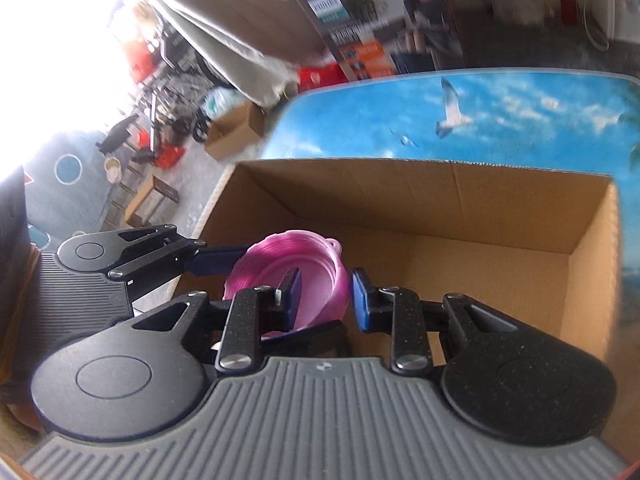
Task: Organize rigid objects
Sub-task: 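Carry the pink bowl into the cardboard box and open the right tool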
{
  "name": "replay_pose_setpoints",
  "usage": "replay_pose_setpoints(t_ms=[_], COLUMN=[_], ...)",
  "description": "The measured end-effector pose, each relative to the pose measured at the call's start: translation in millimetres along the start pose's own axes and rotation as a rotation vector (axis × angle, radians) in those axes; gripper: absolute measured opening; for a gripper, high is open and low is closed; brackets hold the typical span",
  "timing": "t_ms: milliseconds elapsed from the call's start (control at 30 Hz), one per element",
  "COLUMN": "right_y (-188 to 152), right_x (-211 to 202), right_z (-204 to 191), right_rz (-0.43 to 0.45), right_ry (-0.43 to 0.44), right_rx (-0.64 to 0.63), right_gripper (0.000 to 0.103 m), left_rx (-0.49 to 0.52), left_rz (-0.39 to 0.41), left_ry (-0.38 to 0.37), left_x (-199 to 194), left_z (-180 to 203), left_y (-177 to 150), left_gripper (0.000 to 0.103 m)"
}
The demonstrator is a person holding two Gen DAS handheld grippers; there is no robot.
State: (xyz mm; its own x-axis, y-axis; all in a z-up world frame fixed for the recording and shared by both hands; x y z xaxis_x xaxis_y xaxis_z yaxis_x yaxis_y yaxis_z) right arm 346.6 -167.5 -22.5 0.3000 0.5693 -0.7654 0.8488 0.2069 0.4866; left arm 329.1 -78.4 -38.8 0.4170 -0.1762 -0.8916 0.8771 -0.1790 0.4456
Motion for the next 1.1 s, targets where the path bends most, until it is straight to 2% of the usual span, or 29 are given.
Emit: replay_pose_setpoints(t_ms=[167,333,633,867,1100], right_y=[6,10,8,12,12], right_x=[45,78,102,86,25], right_z=[21,38,48,45,27], right_rz=[-0.069,-0.091,-0.098,-0.047,0.097], right_ry=[-0.021,-0.046,-0.090,-0.080,0.001], right_rx=[0.010,0.014,0.013,0.022,0.068], right_gripper=[0.026,0.025,0.028,0.028,0.028], left_rx=[0.010,0.039,0.036,0.001,-0.006], left_rz=[-0.070,-0.117,-0.118,-0.085,0.024], left_ry=[0.020,0.061,0.072,0.060,0.018], left_x=[33,57,61,39,-19], left_z=[-1,-1,-6,-9,-8], left_y=[5,5,7,10,4], left_gripper=[0.075,0.075,0.076,0.079,0.082])
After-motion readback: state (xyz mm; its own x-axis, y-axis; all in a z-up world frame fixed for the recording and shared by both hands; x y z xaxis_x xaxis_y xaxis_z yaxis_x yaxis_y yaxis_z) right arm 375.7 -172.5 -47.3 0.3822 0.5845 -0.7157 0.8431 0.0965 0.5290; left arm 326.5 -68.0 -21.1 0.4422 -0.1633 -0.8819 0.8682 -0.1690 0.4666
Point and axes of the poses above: each gripper's, at about its wrist camera, not at the fingertips, and x roughly the way its jaws point, z to its right, y to its top, the point moved 6 cm from there along x, roughly the way its jaws point, and after that the axes turned 9 degrees about -x, right-handed, at the moved point
